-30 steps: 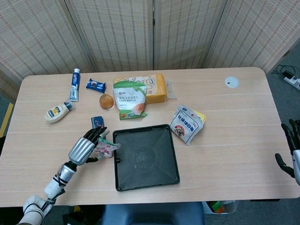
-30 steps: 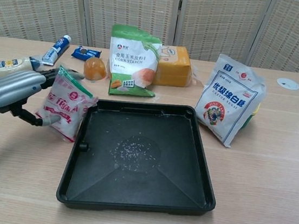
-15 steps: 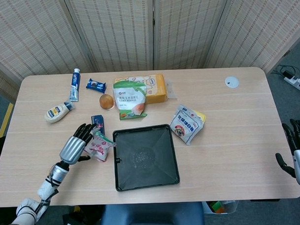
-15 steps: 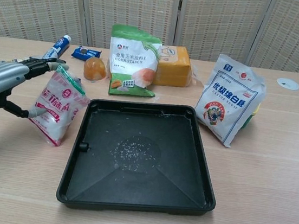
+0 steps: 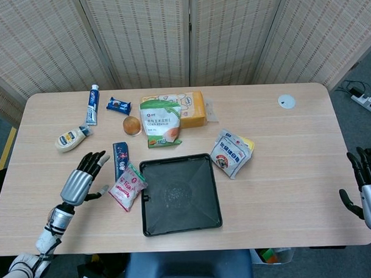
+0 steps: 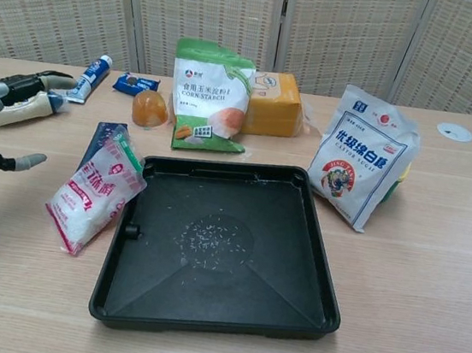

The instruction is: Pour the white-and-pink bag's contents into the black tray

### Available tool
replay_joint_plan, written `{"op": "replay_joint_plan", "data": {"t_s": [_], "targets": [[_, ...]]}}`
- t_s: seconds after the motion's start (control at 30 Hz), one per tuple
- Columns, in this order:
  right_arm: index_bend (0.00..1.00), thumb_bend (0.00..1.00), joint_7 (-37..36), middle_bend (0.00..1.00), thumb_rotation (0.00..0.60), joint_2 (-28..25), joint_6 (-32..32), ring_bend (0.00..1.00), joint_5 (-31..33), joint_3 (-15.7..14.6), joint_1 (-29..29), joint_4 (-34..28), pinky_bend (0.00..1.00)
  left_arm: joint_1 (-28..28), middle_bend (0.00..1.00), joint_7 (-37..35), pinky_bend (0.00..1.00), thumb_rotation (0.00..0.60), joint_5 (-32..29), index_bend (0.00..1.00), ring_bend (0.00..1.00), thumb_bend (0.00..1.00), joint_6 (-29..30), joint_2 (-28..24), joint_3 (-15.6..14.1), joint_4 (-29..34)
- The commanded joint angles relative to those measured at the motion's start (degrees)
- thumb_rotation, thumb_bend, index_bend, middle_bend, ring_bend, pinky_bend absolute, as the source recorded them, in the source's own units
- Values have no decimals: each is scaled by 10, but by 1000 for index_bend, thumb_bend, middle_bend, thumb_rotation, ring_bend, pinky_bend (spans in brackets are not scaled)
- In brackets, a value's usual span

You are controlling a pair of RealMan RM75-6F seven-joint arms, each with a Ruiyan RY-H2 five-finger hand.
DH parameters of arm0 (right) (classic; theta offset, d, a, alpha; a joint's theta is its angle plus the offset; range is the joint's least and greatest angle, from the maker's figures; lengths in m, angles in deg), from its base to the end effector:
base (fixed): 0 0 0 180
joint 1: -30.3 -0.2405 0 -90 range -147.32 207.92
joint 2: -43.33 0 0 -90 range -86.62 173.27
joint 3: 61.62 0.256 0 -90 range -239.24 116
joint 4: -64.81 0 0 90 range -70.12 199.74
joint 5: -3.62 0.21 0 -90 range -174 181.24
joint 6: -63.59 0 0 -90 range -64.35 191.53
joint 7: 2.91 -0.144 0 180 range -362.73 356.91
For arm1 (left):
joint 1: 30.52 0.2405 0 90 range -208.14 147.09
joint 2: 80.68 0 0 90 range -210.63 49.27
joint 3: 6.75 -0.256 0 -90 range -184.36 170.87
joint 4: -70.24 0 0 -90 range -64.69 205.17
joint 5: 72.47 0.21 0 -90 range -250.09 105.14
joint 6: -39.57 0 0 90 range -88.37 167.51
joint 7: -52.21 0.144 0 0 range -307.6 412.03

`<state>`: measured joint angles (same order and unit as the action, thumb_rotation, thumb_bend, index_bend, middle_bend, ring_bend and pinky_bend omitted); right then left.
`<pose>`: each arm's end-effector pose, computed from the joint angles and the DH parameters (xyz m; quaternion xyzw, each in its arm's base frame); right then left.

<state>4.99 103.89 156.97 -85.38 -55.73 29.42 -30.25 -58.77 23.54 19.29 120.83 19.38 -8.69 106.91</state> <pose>-0.2981 -0.1682 0.1976 0.5829 -0.2920 0.3893 0.6507 -0.2935 0.3136 0.0193 -0.6887 -0.3284 -0.4901 0.4215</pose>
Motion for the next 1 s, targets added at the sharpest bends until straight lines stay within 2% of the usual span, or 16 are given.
{"op": "replay_joint_plan", "data": {"t_s": [0.03,0.23,0.37,0.57,0.73,1.0], "targets": [[0,344,-1,39,600,0,-1,120,-1,0,-2,0,58,18,0,47,44,600,-21,0,0,378,15,-65,20,107],[0,344,-9,39,600,-3,-14,120,-3,-2,-7,1,58,45,0,143,68,600,-55,0,0,382,25,-148,41,258],[0,344,-22,39,600,-12,-40,121,-4,-9,-17,-1,58,72,0,232,73,600,-98,0,0,400,23,-207,53,371],[0,344,-84,40,600,-19,-81,122,-13,-18,-38,11,58,112,0,338,75,600,-153,0,0,439,23,-269,51,496],[0,344,-126,48,600,-11,-94,122,-24,-20,-52,30,58,147,0,379,74,600,-170,0,0,445,41,-296,37,563],[5,343,-141,53,600,5,-94,122,-25,-24,-56,46,58,191,0,407,71,600,-152,0,0,446,79,-310,17,618]]}}
